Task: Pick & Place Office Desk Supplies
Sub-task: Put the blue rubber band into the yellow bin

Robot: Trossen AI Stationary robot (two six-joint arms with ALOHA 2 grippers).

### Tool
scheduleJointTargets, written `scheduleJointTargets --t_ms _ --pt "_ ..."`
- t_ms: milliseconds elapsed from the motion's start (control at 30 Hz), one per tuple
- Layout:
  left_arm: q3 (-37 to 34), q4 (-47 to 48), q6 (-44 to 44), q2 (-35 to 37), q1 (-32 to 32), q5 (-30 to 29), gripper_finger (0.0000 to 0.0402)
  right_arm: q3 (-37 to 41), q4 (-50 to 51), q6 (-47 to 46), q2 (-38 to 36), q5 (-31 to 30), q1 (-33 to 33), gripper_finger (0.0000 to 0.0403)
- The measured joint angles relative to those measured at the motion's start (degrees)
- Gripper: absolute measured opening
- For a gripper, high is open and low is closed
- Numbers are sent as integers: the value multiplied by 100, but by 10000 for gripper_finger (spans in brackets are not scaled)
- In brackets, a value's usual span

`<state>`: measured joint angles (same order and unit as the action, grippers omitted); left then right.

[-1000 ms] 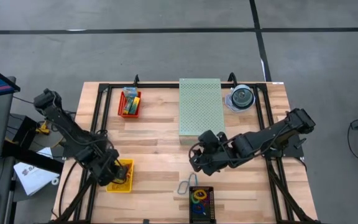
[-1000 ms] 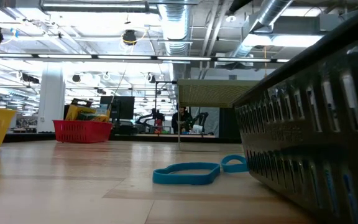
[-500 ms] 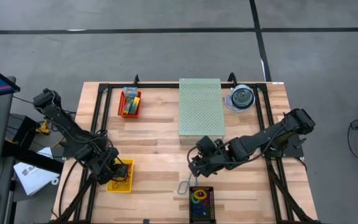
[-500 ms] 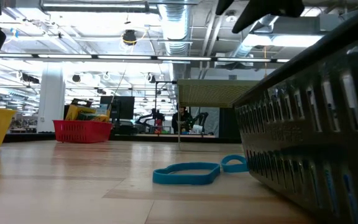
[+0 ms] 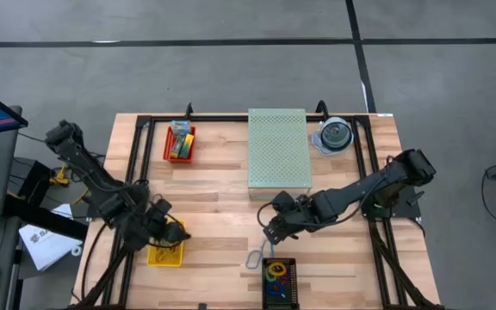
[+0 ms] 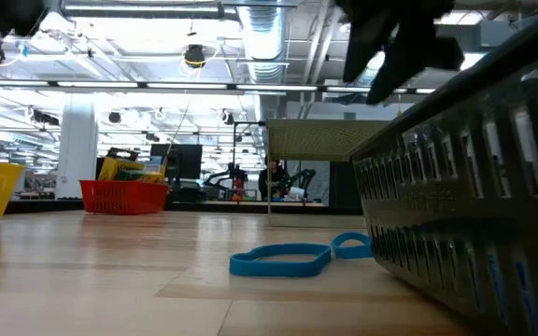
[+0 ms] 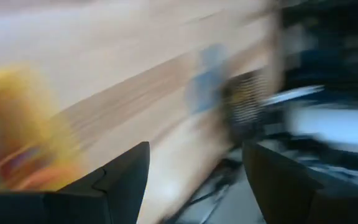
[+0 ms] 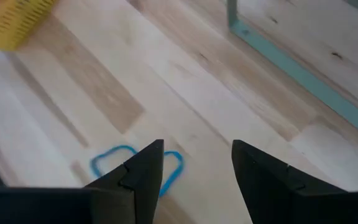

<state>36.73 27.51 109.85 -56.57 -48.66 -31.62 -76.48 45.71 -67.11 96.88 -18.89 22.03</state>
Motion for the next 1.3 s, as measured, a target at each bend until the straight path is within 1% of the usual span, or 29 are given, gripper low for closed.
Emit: scheduleJointTargets --t_ms 67,133,167,267,333,433,500,600,667,733,833,967,1067,1167,1300 --pt "0 -716 -778 151 0 -611 247 215 -318 201 -4 167 -88 183" --pt "2 -1544 -1744 290 5 -999 242 441 -655 468 -3 377 -141 177" --pt "2 -1988 -2238 340 35 -1103 240 533 -779 581 -2 489 -160 173" --pt "4 -3243 -3487 416 228 -1154 235 767 -1054 758 -4 833 -191 159" --pt "4 -3984 -4148 419 391 -1168 234 855 -1016 758 0 872 -206 148" --pt "4 -4754 -4862 413 615 -1169 235 862 -1081 626 -2 865 -234 131" --pt "7 -5048 -5167 408 754 -1136 234 862 -1152 488 -2 846 -233 122" --pt "7 -5249 -5391 408 946 -924 234 845 -1350 288 117 872 -203 116" --pt "7 -5250 -5390 406 1057 -804 235 869 -1497 125 218 1124 -122 117" --pt "7 -5260 -5372 404 1146 -738 234 791 -1967 -163 355 1340 -50 123" --pt "7 -5326 -5375 404 1240 -737 235 510 -1713 -621 583 1270 56 137" --pt "9 -5345 -5369 404 1276 -737 234 107 -1109 -953 1030 1149 37 153" --pt "9 -5353 -5358 404 1276 -736 232 -116 -766 -993 1399 1159 26 161" --pt "8 -5400 -5347 402 1276 -736 232 -258 -728 -994 1679 1309 69 168" --pt "7 -5462 -5347 401 1276 -736 231 -375 -680 -1010 1875 1326 102 176"
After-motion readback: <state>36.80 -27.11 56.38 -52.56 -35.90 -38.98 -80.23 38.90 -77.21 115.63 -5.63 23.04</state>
